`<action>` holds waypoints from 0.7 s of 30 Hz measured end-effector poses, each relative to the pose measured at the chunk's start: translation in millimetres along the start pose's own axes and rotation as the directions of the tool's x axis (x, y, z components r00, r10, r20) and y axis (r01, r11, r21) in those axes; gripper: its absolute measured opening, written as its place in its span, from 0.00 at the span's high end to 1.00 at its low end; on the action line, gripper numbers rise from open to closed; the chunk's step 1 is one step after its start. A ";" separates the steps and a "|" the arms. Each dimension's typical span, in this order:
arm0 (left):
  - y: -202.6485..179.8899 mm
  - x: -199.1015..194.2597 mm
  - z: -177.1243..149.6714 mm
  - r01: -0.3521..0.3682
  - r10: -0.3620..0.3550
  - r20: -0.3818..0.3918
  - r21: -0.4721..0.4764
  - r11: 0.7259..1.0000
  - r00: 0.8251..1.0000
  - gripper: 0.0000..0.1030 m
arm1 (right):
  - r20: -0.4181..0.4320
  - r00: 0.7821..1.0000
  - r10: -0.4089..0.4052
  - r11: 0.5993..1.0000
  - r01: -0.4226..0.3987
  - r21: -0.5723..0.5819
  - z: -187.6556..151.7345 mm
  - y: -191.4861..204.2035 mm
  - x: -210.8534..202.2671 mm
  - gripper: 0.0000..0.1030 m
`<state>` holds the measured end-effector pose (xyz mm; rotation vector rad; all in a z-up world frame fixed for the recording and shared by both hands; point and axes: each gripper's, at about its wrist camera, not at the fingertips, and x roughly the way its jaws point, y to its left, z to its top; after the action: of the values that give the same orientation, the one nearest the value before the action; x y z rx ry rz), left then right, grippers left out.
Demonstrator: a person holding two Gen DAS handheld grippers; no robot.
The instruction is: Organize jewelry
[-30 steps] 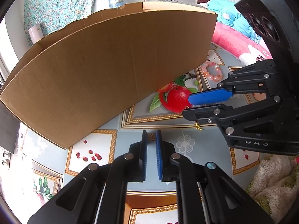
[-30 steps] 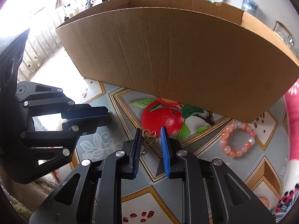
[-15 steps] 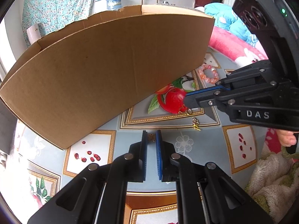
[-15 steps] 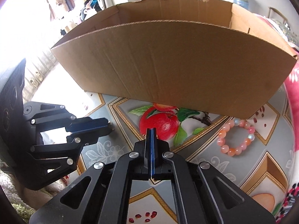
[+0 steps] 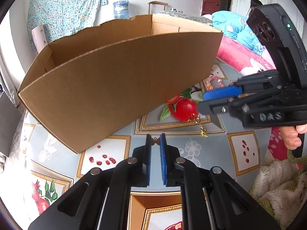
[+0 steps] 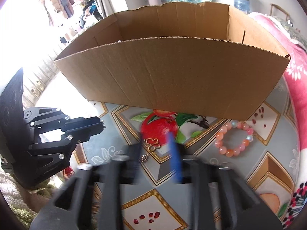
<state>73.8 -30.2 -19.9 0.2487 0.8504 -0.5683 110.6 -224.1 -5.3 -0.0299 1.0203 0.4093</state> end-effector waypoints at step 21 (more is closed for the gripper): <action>12.4 6.8 -5.7 0.039 -0.039 -0.005 -0.062 0.997 0.999 0.92 | -0.131 0.985 -0.116 0.980 0.091 -0.179 2.1 43.9 41.8 0.89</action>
<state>80.8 -20.2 -29.0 0.1780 0.8794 -0.5766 116.2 -169.8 -31.8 -0.2696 1.1150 0.4029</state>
